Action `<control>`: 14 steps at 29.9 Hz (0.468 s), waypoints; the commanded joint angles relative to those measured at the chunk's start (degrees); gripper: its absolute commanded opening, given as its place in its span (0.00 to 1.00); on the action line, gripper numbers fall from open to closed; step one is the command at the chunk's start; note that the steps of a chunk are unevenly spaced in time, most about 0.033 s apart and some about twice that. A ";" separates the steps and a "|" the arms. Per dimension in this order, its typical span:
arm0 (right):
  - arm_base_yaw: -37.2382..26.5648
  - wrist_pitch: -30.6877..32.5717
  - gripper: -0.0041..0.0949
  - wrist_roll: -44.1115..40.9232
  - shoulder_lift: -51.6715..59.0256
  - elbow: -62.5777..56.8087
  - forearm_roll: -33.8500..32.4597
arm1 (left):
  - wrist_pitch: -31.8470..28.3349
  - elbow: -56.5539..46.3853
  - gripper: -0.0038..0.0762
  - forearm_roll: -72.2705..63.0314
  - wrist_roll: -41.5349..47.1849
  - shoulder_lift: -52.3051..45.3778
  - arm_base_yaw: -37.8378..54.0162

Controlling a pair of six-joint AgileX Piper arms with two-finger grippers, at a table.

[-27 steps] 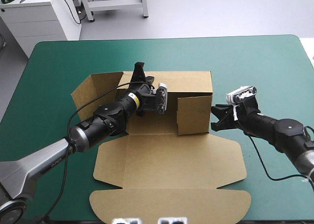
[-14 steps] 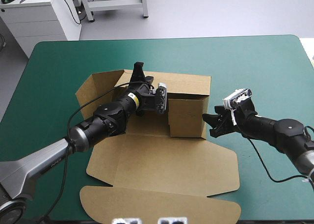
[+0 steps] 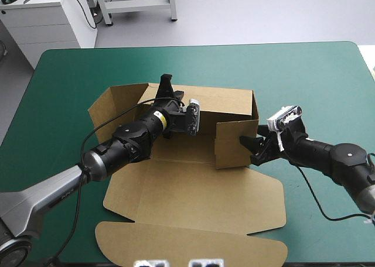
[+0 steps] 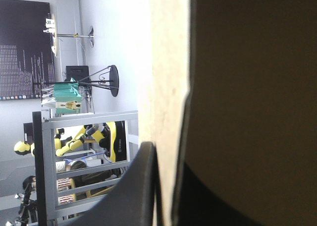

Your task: Fold the box

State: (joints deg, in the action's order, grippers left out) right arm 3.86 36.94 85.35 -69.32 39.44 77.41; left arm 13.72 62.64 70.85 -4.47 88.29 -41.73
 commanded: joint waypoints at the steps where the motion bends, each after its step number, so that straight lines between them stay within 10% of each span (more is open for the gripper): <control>1: 1.19 -0.77 0.65 -0.16 -0.84 1.28 2.78 | -1.51 1.25 0.04 -0.70 4.47 -1.37 -0.12; 14: 16.27 -33.91 0.66 -5.28 -3.84 5.87 1.00 | 1.54 4.84 0.04 -0.87 6.18 -1.25 -2.00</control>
State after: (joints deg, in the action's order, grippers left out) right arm 19.17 10.91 81.59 -74.12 43.01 77.27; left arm 16.72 65.55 70.46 0.48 89.22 -42.58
